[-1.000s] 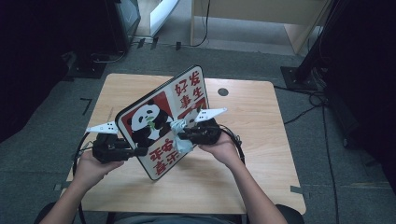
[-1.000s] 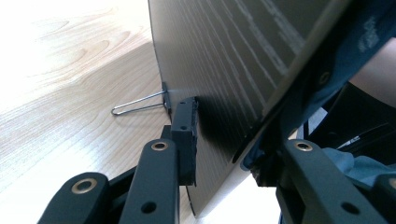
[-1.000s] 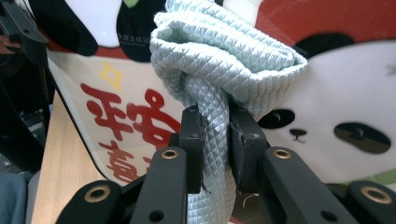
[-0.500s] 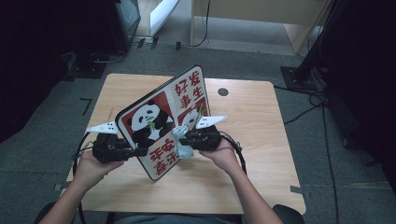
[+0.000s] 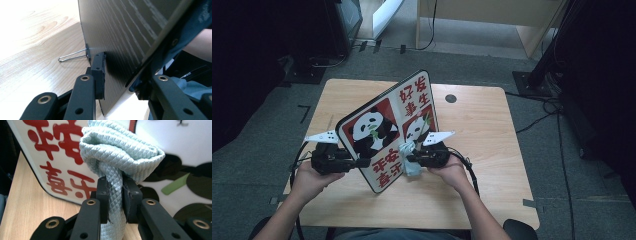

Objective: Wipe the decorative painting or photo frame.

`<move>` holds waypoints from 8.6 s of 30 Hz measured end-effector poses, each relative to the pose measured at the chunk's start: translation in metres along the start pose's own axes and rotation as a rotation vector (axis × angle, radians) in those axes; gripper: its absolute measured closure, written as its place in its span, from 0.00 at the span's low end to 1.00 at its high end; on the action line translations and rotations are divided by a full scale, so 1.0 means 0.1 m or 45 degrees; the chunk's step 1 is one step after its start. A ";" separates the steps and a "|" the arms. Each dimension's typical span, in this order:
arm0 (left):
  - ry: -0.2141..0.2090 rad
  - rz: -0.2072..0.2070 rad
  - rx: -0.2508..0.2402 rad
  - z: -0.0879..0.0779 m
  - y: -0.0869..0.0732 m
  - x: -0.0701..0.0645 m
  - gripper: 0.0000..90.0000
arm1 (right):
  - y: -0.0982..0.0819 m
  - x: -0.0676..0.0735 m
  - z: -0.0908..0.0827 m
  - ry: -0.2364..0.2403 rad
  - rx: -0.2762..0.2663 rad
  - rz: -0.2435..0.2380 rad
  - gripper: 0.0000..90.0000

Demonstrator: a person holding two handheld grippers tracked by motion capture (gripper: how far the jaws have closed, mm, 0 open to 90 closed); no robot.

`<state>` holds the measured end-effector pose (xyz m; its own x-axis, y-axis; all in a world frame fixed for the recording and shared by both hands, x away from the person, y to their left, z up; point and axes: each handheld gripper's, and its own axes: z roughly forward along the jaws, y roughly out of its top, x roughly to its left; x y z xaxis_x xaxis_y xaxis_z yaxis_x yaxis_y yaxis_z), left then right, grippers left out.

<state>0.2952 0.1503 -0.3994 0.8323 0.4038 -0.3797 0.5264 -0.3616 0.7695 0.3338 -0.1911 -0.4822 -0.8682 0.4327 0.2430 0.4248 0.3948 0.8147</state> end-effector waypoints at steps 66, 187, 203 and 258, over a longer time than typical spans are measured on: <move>0.004 -0.012 -0.001 0.00 -0.01 0.00 0.77 | 2.11 0.82 -0.38 0.042 -0.059 -0.182 0.87; -0.001 0.018 0.005 0.00 -0.02 0.01 0.76 | 0.32 0.36 0.08 0.088 -0.051 -0.036 0.86; 0.000 0.020 0.007 0.00 -0.01 0.01 0.76 | 0.02 0.31 0.16 0.076 -0.013 -0.036 0.86; -0.026 0.033 -0.032 -0.17 0.02 0.02 0.72 | 1.67 0.80 -0.30 0.132 -0.024 -0.114 0.88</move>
<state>0.2945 0.1646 -0.3898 0.8489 0.3775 -0.3699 0.5007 -0.3502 0.7916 0.3273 -0.1148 -0.3103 -0.9247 0.3101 0.2210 0.3404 0.4126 0.8449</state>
